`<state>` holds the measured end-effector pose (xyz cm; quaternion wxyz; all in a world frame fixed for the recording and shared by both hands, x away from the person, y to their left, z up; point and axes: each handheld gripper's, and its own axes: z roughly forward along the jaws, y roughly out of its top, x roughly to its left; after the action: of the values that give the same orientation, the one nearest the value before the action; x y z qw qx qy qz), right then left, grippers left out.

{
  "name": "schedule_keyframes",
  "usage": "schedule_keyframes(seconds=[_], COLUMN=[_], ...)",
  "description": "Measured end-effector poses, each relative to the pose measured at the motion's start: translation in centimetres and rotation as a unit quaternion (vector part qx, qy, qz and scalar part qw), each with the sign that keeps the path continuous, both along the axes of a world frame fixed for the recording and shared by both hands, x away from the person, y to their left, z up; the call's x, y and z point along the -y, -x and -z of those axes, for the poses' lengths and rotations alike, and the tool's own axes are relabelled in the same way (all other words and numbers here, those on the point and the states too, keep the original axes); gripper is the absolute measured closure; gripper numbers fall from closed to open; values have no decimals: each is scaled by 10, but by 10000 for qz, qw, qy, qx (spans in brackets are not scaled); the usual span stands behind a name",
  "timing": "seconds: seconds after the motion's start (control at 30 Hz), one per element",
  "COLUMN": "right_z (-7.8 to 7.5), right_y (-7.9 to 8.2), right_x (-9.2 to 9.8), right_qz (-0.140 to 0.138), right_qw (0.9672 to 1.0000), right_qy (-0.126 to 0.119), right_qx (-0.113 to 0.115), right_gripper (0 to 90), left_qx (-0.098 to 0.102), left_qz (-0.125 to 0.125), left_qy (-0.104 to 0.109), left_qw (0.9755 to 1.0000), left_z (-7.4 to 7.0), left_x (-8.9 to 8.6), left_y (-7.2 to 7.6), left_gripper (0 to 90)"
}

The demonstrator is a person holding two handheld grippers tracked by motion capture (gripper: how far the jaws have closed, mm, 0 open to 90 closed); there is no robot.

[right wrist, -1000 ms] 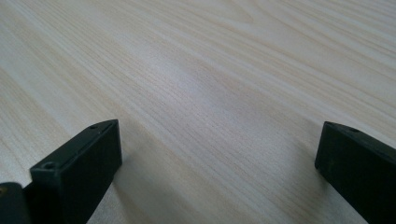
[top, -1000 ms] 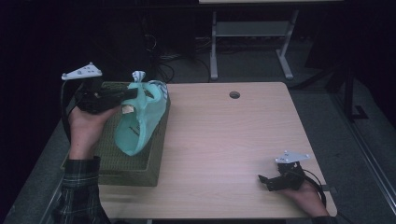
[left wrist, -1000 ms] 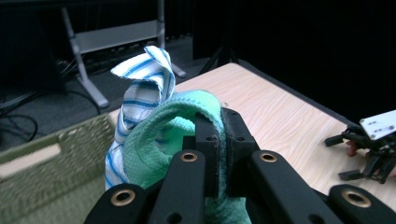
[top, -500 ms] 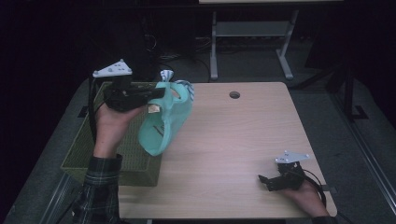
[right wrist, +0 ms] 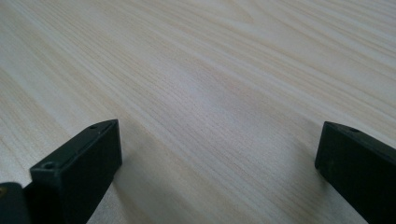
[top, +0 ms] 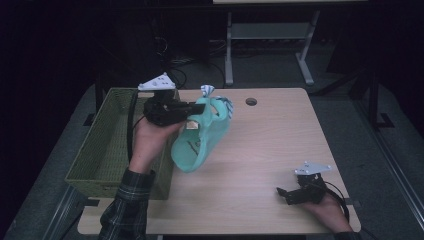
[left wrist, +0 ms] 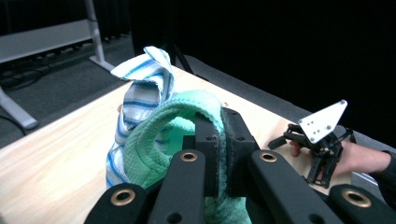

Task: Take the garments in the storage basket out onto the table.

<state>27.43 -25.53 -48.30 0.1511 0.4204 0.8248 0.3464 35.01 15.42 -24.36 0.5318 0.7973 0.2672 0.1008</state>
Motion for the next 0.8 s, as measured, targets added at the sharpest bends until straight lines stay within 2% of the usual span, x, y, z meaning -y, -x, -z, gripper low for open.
schedule_keyframes(seconds=[0.5, 0.8], right_z=[0, 0], right_y=[0, 0], right_x=[0, 0], right_qz=[-3, 6], right_qw=[10000, 10000], right_qy=[5, -6], right_qx=[15, 4], right_gripper=[1, 1], left_qx=[-321, -490], left_qz=[296, 339], left_qy=[-73, -174], left_qw=[9990, 9981], left_z=[40, 69], left_x=[51, 76], left_y=[-7, -13], left_gripper=[862, 862])
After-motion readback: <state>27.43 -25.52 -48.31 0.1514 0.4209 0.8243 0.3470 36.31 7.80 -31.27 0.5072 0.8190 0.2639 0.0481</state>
